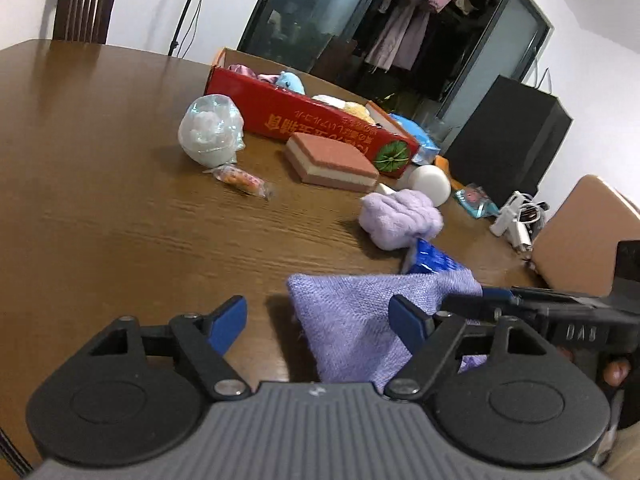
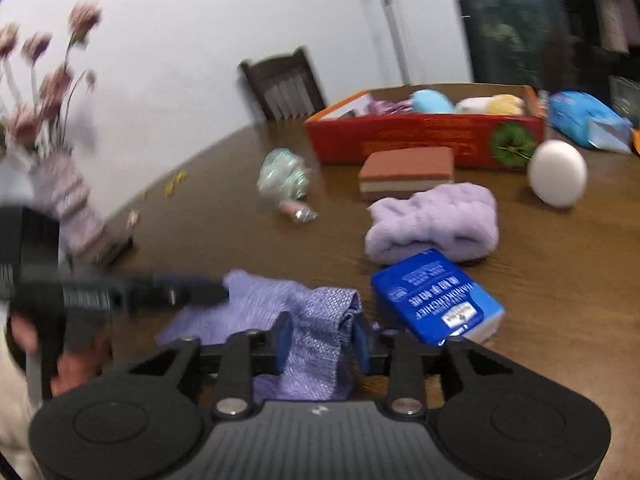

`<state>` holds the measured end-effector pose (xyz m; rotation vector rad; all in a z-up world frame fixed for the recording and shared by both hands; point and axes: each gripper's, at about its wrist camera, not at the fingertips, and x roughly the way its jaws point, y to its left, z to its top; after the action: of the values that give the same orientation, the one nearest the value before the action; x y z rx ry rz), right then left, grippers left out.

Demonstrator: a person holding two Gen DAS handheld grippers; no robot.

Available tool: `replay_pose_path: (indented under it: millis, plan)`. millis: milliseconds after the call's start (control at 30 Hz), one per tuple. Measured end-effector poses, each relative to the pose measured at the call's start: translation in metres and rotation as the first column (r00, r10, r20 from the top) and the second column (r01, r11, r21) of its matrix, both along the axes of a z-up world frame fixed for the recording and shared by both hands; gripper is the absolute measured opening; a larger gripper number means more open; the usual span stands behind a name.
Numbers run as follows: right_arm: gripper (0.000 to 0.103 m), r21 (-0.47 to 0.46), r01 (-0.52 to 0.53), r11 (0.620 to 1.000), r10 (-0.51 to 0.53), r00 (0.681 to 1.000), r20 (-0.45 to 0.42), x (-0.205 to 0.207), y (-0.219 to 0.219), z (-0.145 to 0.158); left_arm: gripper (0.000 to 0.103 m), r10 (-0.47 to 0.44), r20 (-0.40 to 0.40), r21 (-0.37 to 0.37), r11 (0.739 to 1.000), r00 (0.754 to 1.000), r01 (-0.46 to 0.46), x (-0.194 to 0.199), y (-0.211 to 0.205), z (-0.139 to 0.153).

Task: Organize soft objects
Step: 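Close both grippers on the lavender knit cloth, then carry the lavender cloth into the cardboard box and open both grippers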

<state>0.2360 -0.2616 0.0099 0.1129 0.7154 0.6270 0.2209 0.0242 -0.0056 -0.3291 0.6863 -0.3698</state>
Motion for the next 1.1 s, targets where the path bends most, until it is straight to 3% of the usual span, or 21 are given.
replay_pose_path:
  millis: [67,100,133,267,400,567,633,667,733,867,1000,1100]
  plan:
    - [0.052,0.071,0.053,0.996,-0.054,0.998,0.016,-0.005,-0.008,0.0,0.073,-0.017,0.02,0.001,1.0,1.0,0.017,-0.007,0.001,0.002]
    - [0.051,0.091,0.079,0.993,-0.082,0.996,0.021,-0.008,-0.01,-0.003,0.063,-0.028,0.008,0.009,1.0,1.0,0.028,-0.005,0.0,0.001]
    - [0.051,0.094,0.102,0.99,-0.104,0.994,0.021,-0.004,-0.01,-0.005,0.061,-0.041,-0.016,0.014,0.999,0.999,0.041,-0.004,-0.002,-0.001]
    - [0.039,-0.016,0.134,0.991,-0.132,0.988,0.08,-0.008,0.008,-0.013,0.048,-0.073,-0.016,-0.001,0.997,0.997,0.073,-0.011,-0.01,0.0]
    - [0.023,-0.11,0.14,0.984,-0.127,0.984,0.124,-0.015,0.023,-0.021,0.049,-0.047,-0.068,-0.026,0.999,0.997,0.045,-0.012,-0.009,-0.002]
    - [0.022,-0.183,0.144,0.973,-0.114,0.98,0.165,-0.023,0.031,-0.024,0.054,-0.113,-0.054,-0.024,0.993,0.992,0.112,-0.029,-0.011,0.0]
    - [0.022,-0.197,0.155,0.968,-0.121,0.977,0.174,-0.026,0.035,-0.024,0.041,-0.122,-0.058,0.002,0.993,0.991,0.122,-0.029,-0.019,-0.004]
    - [0.022,-0.202,0.157,0.967,-0.123,0.977,0.172,-0.027,0.036,-0.023,0.022,-0.128,-0.057,0.017,0.991,0.99,0.129,-0.029,-0.021,-0.006]
    - [0.022,-0.201,0.156,0.967,-0.124,0.979,0.163,-0.031,0.036,-0.021,0.018,-0.13,-0.045,0.009,0.991,0.99,0.131,-0.029,-0.021,-0.006]
    - [0.025,-0.181,0.174,0.968,-0.143,0.975,0.171,-0.034,0.029,-0.017,0.016,-0.129,-0.036,0.028,0.991,0.991,0.13,-0.025,-0.018,-0.004]
    - [0.042,-0.088,0.204,0.975,-0.192,0.973,0.129,-0.02,0.018,-0.019,0.015,-0.143,-0.029,0.04,0.989,0.989,0.144,-0.021,-0.016,-0.004]
    - [0.045,-0.066,0.21,0.975,-0.202,0.973,0.109,-0.011,0.02,-0.026,0.015,-0.139,-0.032,0.04,0.989,0.99,0.141,-0.018,-0.014,-0.006]
